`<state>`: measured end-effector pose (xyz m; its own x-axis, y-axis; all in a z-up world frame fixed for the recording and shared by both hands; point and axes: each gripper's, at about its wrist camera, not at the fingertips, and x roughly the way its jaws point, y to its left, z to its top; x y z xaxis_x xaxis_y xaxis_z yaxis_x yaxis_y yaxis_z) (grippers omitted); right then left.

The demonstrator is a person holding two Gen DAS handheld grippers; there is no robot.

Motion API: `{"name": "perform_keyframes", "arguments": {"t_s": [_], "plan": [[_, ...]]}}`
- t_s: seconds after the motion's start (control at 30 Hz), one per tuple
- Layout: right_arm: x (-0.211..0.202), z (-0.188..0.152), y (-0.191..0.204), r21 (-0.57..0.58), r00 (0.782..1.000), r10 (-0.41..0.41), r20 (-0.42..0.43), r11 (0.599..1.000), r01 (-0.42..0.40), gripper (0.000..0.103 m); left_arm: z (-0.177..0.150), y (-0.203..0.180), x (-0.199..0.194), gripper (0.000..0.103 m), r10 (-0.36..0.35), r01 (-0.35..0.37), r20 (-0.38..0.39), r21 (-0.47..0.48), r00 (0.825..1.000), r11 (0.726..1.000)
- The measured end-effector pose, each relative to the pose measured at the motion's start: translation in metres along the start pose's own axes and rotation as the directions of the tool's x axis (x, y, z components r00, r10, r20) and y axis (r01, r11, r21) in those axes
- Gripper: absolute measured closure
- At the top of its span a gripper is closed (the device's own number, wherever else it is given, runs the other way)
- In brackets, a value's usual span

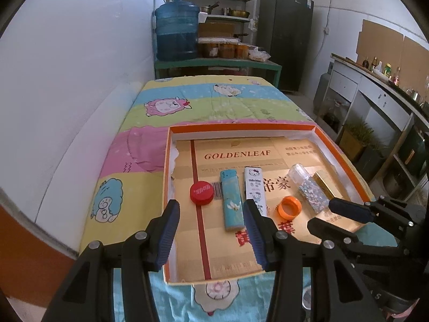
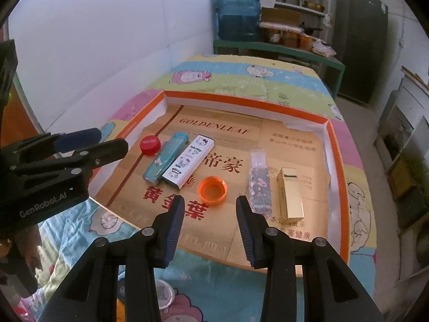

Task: Organize rigid objects
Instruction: 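Withdraw both grippers from the box toward the remaining caps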

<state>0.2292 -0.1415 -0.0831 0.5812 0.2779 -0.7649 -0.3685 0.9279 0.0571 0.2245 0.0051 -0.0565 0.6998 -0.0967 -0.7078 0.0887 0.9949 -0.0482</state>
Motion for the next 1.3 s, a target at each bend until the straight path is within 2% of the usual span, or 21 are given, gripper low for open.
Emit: {"name": "perform_keyframes", "arguments": {"t_s": [0.77,1.3], "plan": [[-0.061,-0.023,0.024,-0.006,0.998,-0.031,0.049,0.999,0.031,0.062,-0.030,-0.005,-0.061,0.054,-0.013,0.013,0.042,0.004,0.999,1.000],[-0.090,-0.043,0.034,0.006,0.997,-0.039,0.068,0.999,0.039,0.062,-0.050,-0.007,-0.089,0.054,-0.020,0.020,0.062,0.002,0.998,1.000]]}}
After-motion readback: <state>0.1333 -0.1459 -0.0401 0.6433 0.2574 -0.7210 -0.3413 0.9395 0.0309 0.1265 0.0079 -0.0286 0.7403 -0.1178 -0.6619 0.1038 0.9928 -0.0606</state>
